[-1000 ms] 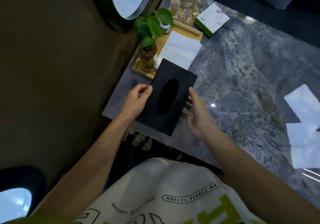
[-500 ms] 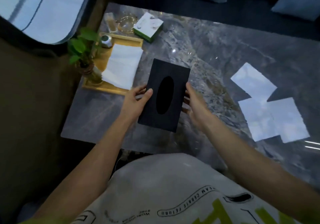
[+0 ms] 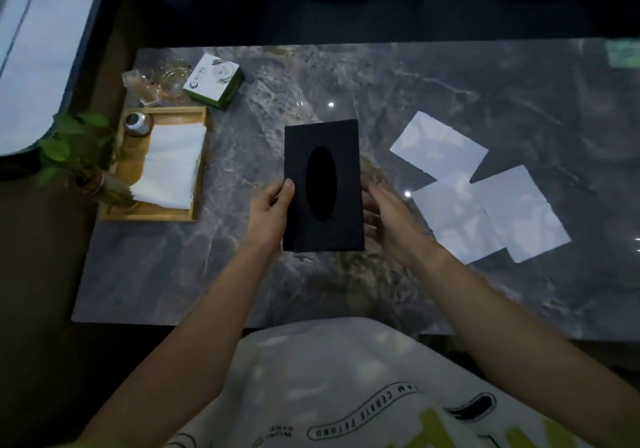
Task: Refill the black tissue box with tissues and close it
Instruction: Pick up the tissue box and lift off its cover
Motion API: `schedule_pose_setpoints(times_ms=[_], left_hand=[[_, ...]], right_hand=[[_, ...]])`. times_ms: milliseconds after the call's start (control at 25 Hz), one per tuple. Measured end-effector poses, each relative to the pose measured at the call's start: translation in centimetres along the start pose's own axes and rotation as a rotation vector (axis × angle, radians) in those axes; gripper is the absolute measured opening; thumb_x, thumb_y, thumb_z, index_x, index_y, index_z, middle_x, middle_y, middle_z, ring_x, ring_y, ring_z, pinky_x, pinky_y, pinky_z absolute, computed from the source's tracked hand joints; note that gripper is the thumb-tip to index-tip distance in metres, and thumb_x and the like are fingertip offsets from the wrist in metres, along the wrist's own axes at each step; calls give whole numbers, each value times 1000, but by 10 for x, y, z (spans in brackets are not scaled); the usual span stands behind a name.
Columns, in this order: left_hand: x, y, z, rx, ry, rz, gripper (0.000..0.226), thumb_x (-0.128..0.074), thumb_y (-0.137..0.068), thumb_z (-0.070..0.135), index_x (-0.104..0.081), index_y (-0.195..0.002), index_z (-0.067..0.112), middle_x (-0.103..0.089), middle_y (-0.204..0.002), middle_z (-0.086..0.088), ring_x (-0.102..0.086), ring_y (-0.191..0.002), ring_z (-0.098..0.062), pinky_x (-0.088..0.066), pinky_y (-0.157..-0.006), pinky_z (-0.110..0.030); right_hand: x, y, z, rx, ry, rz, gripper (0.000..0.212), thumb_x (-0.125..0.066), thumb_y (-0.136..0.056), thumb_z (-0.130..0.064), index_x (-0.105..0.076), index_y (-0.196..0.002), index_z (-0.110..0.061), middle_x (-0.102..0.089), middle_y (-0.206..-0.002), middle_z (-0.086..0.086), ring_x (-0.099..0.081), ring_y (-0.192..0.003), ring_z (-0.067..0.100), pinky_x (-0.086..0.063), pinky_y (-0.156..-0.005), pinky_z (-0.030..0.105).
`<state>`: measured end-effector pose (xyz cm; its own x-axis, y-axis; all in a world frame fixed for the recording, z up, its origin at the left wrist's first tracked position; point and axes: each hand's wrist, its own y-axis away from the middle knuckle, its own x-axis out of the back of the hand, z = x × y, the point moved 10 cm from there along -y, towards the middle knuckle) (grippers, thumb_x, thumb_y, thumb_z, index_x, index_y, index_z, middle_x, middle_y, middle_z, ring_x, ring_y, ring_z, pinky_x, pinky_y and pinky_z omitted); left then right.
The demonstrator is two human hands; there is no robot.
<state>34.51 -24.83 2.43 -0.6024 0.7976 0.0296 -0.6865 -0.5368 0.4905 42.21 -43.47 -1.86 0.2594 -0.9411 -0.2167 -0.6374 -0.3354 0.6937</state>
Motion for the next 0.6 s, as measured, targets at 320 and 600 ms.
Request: schedule_pose_setpoints(times_ms=[320, 600], left_hand=[[-18, -14, 8, -23, -133, -40, 34, -44, -101, 24, -51, -132, 13, -64, -120, -4, -62, -109, -19, -54, -88, -29], [-19, -34, 9, 70, -158, -209, 97, -85, -52, 58, -40, -131, 24, -61, -119, 9, -65, -103, -6, -57, -76, -22]], right_hand=[[6, 7, -24, 140, 45, -47, 25, -55, -98, -19, -61, -123, -16, -66, -123, 9, -66, -106, 24, -57, -82, 34], [-26, 10, -43, 279, 99, -8, 36, -69, -89, -14, -59, -123, -16, -73, -107, 10, -72, -97, 23, -58, -82, 40]])
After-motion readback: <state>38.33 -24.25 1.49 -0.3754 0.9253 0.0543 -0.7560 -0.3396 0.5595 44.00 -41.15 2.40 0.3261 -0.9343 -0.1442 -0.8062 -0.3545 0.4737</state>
